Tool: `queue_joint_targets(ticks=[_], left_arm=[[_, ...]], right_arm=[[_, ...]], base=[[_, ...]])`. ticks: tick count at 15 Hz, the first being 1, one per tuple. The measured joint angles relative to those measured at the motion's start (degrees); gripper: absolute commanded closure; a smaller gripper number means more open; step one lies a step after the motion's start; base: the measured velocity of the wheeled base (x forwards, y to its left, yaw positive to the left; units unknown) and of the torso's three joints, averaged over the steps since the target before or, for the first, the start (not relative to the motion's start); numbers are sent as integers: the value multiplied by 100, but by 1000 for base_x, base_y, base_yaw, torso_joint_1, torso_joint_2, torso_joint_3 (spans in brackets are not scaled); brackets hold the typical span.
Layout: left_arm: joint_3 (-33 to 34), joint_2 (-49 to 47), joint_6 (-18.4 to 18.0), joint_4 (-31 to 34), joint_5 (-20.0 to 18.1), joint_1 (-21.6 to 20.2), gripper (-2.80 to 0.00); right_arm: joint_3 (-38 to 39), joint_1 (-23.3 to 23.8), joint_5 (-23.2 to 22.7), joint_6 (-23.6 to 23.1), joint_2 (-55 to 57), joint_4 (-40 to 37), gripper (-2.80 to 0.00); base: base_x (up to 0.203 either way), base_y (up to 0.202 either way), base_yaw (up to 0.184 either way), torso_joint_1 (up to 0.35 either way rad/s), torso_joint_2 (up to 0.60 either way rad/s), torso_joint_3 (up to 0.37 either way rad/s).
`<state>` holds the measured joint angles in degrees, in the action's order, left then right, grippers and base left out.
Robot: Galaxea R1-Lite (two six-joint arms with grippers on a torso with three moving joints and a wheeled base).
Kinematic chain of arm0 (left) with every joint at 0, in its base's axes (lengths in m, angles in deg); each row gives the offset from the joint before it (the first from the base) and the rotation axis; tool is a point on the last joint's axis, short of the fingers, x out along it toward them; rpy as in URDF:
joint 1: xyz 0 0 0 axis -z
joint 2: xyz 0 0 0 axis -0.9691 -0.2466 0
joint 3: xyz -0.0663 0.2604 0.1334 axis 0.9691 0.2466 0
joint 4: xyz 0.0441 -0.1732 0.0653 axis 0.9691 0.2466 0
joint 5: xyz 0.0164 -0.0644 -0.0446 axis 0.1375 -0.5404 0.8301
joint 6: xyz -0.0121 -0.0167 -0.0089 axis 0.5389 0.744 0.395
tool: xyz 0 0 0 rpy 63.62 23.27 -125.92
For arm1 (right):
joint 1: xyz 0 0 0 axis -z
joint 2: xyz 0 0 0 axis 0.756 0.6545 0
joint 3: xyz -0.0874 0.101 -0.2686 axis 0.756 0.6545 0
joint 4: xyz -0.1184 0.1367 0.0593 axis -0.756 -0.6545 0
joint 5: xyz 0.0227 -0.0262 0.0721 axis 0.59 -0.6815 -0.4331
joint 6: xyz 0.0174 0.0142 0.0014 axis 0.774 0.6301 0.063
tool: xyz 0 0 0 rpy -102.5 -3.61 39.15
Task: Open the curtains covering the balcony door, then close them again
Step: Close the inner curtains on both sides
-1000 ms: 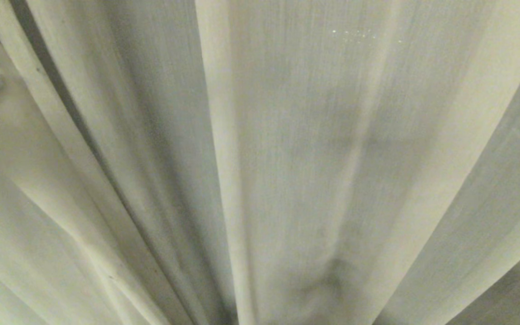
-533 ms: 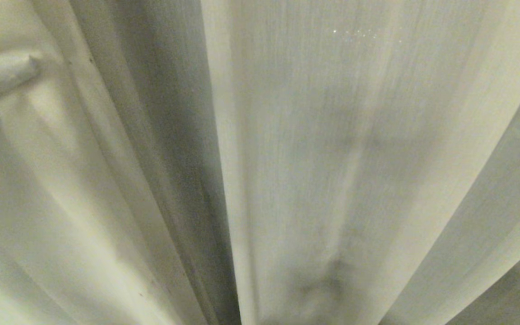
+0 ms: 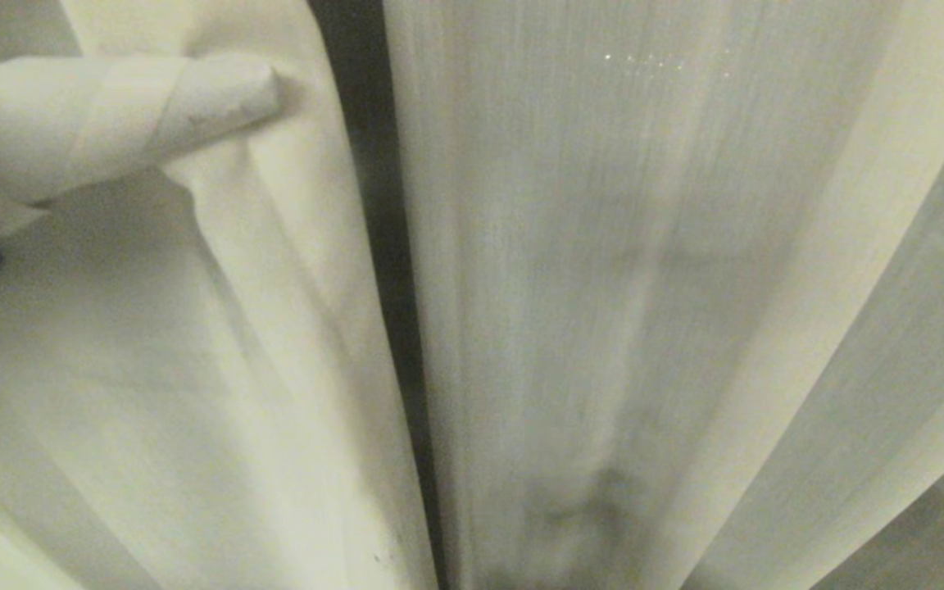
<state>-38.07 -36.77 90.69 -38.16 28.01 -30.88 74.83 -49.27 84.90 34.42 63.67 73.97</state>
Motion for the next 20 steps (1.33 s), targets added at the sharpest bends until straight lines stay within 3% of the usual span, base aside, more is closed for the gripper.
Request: queue_joint_targets(ticks=[7,13,15,20], left_arm=[[-575,-863,-6,-49,11,693,0],[-701,-1336,0,-308,82,969,0],[-677,-1355,-4,-308,437,973,0],[-372,-993,24,-276,1953,735,0]], right_arm=[[0,0,-4,-1,0,1,0],[0,0,2,-1,0,2,0],[0,0,-2,0,0,2,0],[0,0,0,-1,0,2,0]], base=[[0,0,0,0,0,0],[0,0,0,0,0,0],[0,0,0,0,0,0],[0,0,0,0,0,0]])
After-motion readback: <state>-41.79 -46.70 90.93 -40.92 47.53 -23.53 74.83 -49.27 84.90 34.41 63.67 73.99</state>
